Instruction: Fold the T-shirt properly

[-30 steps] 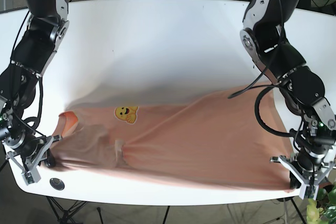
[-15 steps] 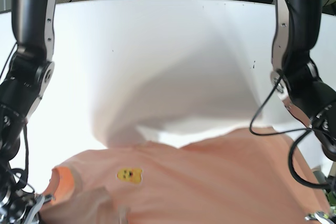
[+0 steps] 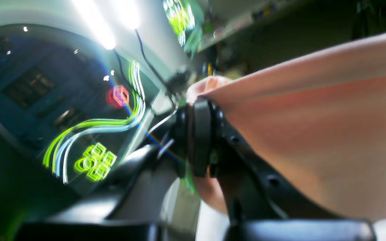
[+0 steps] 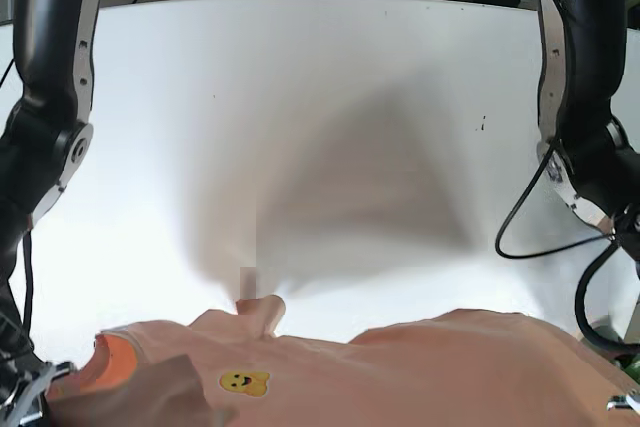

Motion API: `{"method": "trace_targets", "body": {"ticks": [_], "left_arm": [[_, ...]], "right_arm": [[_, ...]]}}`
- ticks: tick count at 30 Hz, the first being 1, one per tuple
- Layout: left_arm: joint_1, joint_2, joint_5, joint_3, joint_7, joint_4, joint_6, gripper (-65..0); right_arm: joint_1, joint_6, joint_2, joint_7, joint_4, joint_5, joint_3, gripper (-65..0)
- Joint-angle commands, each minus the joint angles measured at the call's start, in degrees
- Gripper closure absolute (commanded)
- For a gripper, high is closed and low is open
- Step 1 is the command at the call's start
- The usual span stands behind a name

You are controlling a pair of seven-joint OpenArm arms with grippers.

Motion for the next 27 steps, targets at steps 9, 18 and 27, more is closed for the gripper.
{"method": "trace_targets", "body": {"ticks": [9, 18, 27], "left_arm": [[20.83, -0.34, 2.88, -3.04, 1.14, 12.61, -1.55, 0.0], [38.85, 3.00, 2.88, -10.60, 0.97, 15.07, -4.58, 0.0], [53.53, 5.29, 2.88, -18.95, 0.88, 15.16, -4.58, 0.0]], "right_arm": [[-20.76, -0.48, -1.02, -1.47, 11.85, -0.52, 10.91, -2.2], [-38.70, -0.39, -5.59, -1.47, 17.83, -0.34, 18.56, -2.2], [-52.94, -0.83, -9.28, -1.47, 18.53, 6.17, 24.80, -2.2]]}}
